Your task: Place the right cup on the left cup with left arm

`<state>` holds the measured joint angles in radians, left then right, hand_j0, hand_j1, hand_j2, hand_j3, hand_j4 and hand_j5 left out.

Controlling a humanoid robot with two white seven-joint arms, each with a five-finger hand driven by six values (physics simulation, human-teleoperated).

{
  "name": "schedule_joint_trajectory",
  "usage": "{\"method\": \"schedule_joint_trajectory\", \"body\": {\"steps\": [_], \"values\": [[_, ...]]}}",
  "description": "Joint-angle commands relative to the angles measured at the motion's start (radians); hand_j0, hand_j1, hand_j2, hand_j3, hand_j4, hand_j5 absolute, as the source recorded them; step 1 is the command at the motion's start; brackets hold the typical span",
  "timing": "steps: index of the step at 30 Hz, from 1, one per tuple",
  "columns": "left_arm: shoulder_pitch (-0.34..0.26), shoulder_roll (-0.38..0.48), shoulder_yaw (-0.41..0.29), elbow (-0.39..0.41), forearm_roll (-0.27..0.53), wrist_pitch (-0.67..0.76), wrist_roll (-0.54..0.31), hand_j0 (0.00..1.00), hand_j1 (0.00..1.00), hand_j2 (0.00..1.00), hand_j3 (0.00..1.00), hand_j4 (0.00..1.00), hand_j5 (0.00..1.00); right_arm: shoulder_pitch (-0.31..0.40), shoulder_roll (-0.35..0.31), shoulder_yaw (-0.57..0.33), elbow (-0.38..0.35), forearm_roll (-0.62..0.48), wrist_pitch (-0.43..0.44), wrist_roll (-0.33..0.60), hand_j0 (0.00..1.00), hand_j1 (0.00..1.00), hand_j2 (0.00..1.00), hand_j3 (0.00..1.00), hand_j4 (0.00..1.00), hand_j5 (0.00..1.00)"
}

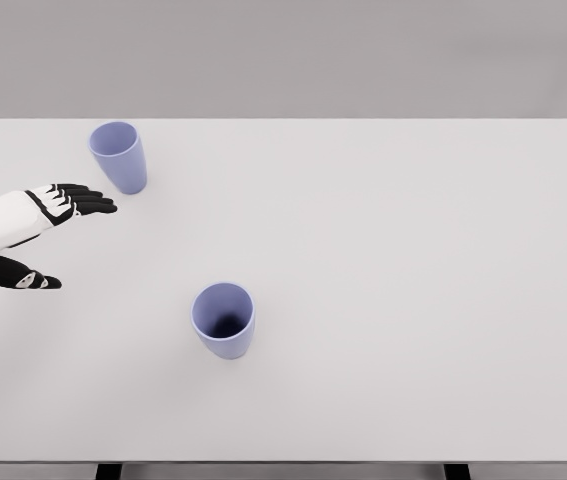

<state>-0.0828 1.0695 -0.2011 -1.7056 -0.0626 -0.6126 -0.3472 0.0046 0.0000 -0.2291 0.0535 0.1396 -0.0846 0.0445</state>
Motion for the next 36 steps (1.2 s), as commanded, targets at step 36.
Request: {"method": "schedule_joint_trajectory", "body": {"steps": [36], "values": [[0.143, 0.125, -0.302, -0.066, 0.484, 0.002, 0.108, 0.99, 0.99, 0.99, 0.99, 0.99, 0.99, 0.0, 0.0, 0.002, 0.002, -0.001, 0.0, 0.0, 1.0, 1.0, 1.0, 1.0, 1.0, 1.0]]}}
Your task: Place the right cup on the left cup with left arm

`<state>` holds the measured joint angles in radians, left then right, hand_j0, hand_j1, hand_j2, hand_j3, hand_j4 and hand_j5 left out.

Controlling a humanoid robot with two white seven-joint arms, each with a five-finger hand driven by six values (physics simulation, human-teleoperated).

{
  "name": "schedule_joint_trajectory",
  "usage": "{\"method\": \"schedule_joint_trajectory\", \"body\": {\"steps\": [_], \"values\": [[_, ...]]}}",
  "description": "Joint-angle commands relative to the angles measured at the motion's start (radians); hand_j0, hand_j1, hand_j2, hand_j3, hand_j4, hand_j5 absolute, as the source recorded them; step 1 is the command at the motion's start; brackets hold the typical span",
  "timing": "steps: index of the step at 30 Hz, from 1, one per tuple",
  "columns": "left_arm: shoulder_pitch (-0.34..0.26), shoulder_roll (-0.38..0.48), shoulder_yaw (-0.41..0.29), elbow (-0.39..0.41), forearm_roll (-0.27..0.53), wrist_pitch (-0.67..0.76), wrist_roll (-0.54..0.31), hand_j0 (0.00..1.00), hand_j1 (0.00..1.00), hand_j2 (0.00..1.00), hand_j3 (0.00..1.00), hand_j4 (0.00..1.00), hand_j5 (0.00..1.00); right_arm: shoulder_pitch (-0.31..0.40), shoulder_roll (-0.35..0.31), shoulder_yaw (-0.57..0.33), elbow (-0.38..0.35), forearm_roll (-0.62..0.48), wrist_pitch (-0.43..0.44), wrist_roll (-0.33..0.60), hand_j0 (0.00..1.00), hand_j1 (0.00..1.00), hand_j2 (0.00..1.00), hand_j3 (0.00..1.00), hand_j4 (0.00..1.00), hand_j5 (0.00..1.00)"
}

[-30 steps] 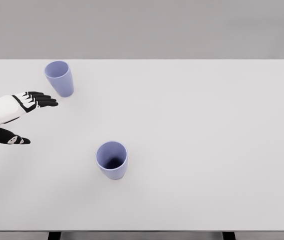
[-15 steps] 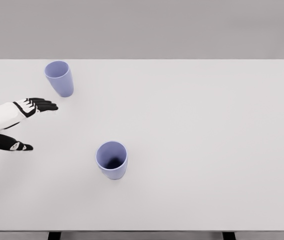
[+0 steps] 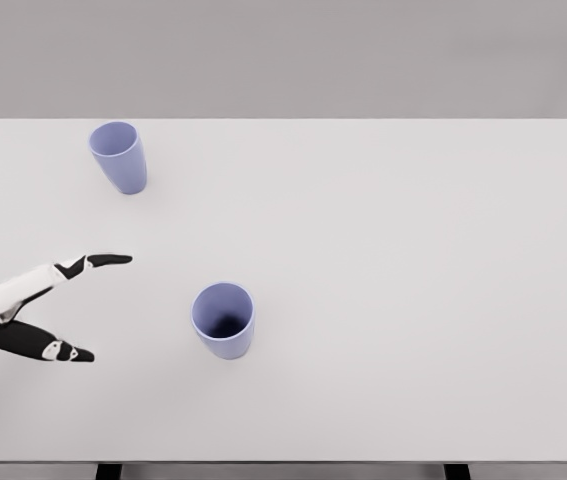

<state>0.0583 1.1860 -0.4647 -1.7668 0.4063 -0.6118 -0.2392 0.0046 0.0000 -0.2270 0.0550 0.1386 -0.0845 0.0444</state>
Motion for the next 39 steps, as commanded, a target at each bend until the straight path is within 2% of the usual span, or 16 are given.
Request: {"method": "schedule_joint_trajectory", "body": {"steps": [1, 4, 9, 16, 25, 28, 35, 39], "values": [[0.0, 0.009, -0.052, -0.005, 0.014, 0.001, 0.0, 0.99, 0.99, 0.99, 0.99, 0.99, 0.99, 0.0, 0.0, 0.0, 0.0, 0.0, -0.001, 0.0, 1.0, 1.0, 1.0, 1.0, 1.0, 1.0], [-0.002, -0.014, -0.06, -0.005, 0.014, 0.001, -0.002, 0.99, 0.99, 0.99, 0.99, 0.99, 0.99, 0.0, 0.0, 0.0, 0.0, 0.001, 0.0, 0.0, 1.0, 1.0, 1.0, 1.0, 1.0, 1.0], [-0.012, -0.129, -0.065, -0.009, 0.016, 0.001, -0.003, 0.98, 0.98, 0.98, 0.98, 0.98, 0.98, 0.0, 0.0, 0.0, 0.0, 0.0, 0.0, 0.0, 1.0, 1.0, 1.0, 1.0, 1.0, 1.0], [-0.035, -0.249, -0.065, -0.006, 0.014, 0.001, -0.003, 0.99, 0.99, 0.99, 0.99, 0.99, 0.99, 0.0, 0.0, 0.0, 0.0, 0.001, 0.0, 0.0, 1.0, 1.0, 1.0, 1.0, 1.0, 1.0], [-0.051, -0.364, -0.068, 0.012, -0.015, 0.001, -0.003, 0.99, 0.99, 0.99, 0.99, 0.99, 0.99, 0.0, 0.0, 0.0, 0.0, -0.001, 0.0, 0.0, 1.0, 1.0, 1.0, 1.0, 1.0, 1.0], [-0.052, -0.365, -0.066, 0.014, -0.011, 0.001, -0.003, 0.99, 0.99, 0.99, 0.99, 0.99, 0.99, 0.0, 0.0, 0.0, 0.0, 0.0, 0.0, 0.0, 1.0, 1.0, 1.0, 1.0, 1.0, 1.0], [-0.052, -0.405, -0.06, 0.018, -0.027, 0.187, -0.003, 0.98, 0.98, 0.98, 0.98, 0.98, 0.98, 0.0, 0.0, 0.0, 0.0, 0.001, 0.0, 0.0, 1.0, 1.0, 1.0, 1.0, 1.0, 1.0], [-0.052, -0.421, -0.063, 0.021, -0.027, 0.198, -0.003, 0.99, 0.99, 0.99, 0.99, 0.99, 0.99, 0.0, 0.0, 0.0, 0.0, -0.001, 0.0, 0.0, 1.0, 1.0, 1.0, 1.0, 1.0, 1.0]]}}
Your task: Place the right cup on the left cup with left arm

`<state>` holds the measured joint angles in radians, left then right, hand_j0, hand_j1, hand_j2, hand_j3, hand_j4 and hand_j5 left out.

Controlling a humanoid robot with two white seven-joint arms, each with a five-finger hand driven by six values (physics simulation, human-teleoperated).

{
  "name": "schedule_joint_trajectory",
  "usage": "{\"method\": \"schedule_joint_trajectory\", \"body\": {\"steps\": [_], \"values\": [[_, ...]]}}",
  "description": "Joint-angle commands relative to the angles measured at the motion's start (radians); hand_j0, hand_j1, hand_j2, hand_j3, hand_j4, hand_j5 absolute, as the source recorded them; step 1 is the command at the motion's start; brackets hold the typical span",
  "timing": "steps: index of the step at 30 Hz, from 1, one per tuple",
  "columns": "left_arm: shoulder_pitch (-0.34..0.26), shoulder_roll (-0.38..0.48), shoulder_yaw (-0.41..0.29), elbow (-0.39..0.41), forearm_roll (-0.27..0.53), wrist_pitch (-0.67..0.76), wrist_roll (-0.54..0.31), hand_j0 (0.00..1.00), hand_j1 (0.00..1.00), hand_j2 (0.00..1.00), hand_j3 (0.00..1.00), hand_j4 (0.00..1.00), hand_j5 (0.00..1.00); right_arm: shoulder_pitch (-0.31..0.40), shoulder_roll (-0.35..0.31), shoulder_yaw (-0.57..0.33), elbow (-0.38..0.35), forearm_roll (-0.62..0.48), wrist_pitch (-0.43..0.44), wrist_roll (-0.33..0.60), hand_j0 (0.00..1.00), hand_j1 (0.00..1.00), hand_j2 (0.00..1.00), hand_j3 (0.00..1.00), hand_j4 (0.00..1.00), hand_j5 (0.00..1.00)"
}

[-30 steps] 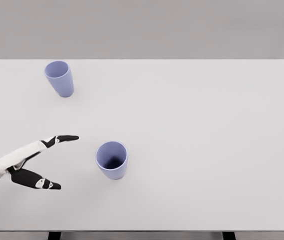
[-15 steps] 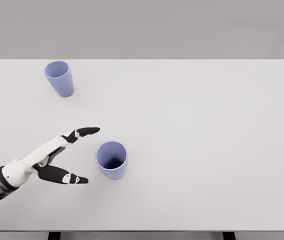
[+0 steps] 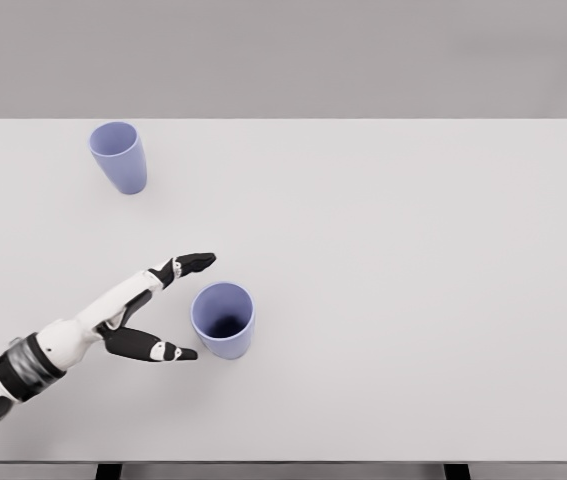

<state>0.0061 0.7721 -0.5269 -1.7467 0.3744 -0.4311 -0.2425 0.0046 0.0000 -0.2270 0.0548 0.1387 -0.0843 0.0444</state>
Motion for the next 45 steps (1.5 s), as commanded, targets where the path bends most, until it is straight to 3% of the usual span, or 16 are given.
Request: {"method": "schedule_joint_trajectory", "body": {"steps": [1, 13, 45], "values": [[0.0, -0.007, -0.001, 0.006, 0.008, 0.029, 0.0, 0.99, 0.99, 0.99, 0.99, 0.99, 0.99, 0.0, 0.0, 0.0, 0.0, -0.001, 0.0, 0.0, 1.0, 1.0, 1.0, 1.0, 1.0, 1.0], [0.003, -0.077, -0.004, 0.035, -0.017, 0.023, 0.0, 0.99, 0.99, 0.99, 0.99, 0.99, 0.99, 0.0, 0.0, 0.0, 0.0, 0.001, 0.0, 0.0, 1.0, 1.0, 1.0, 1.0, 1.0, 1.0], [0.0, -0.112, -0.022, 0.041, -0.038, 0.035, 0.0, 0.98, 0.98, 0.98, 0.98, 0.98, 0.98, 0.0, 0.0, 0.0, -0.001, 0.001, 0.0, 0.0, 1.0, 1.0, 1.0, 1.0, 1.0, 1.0]]}}
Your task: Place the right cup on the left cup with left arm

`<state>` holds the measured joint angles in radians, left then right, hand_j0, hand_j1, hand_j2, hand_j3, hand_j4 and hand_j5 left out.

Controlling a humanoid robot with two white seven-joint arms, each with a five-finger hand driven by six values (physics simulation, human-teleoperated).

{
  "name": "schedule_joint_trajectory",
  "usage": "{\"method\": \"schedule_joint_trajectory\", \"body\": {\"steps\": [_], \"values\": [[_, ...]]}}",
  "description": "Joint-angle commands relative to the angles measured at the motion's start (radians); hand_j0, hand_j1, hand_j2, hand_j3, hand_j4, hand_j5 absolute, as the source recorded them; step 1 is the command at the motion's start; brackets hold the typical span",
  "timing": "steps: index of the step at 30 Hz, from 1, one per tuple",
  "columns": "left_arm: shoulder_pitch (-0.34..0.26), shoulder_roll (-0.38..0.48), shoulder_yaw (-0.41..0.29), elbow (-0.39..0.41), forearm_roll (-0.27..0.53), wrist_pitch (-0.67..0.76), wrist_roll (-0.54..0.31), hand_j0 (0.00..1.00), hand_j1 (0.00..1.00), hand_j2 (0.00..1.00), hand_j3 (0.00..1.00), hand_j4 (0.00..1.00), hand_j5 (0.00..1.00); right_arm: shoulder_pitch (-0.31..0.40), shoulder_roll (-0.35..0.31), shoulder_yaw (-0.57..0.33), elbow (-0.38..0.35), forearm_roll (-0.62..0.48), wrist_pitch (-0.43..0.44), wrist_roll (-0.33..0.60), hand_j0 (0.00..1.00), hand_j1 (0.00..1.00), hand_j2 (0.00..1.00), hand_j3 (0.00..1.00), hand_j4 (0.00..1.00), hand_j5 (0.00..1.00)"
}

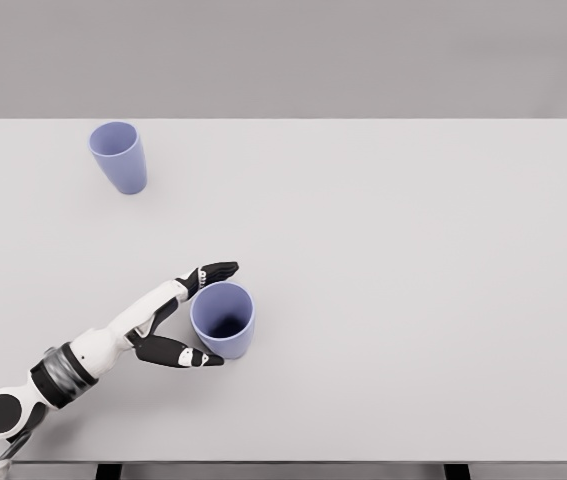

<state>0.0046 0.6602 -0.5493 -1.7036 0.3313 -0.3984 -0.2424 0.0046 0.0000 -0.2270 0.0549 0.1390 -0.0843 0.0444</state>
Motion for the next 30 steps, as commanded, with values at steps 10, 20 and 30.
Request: {"method": "schedule_joint_trajectory", "body": {"steps": [10, 20, 30], "values": [[0.0, -0.005, -0.001, -0.01, 0.005, 0.003, 0.0, 0.97, 0.97, 0.97, 0.97, 0.97, 0.97, 0.0, 0.0, 0.0, 0.0, -0.001, 0.0, 0.0, 1.0, 1.0, 1.0, 1.0, 1.0, 1.0], [0.0, -0.007, -0.001, -0.016, 0.005, 0.003, 0.0, 0.86, 0.86, 0.86, 0.86, 0.86, 0.86, 0.0, 0.0, 0.0, 0.0, -0.001, 0.0, 0.0, 1.0, 1.0, 1.0, 1.0, 1.0, 1.0], [0.0, -0.005, -0.001, -0.018, 0.006, 0.001, 0.0, 0.8, 0.8, 0.8, 0.8, 0.8, 0.8, 0.0, 0.0, 0.0, 0.0, 0.001, 0.0, 0.0, 1.0, 1.0, 1.0, 1.0, 1.0, 1.0]]}}
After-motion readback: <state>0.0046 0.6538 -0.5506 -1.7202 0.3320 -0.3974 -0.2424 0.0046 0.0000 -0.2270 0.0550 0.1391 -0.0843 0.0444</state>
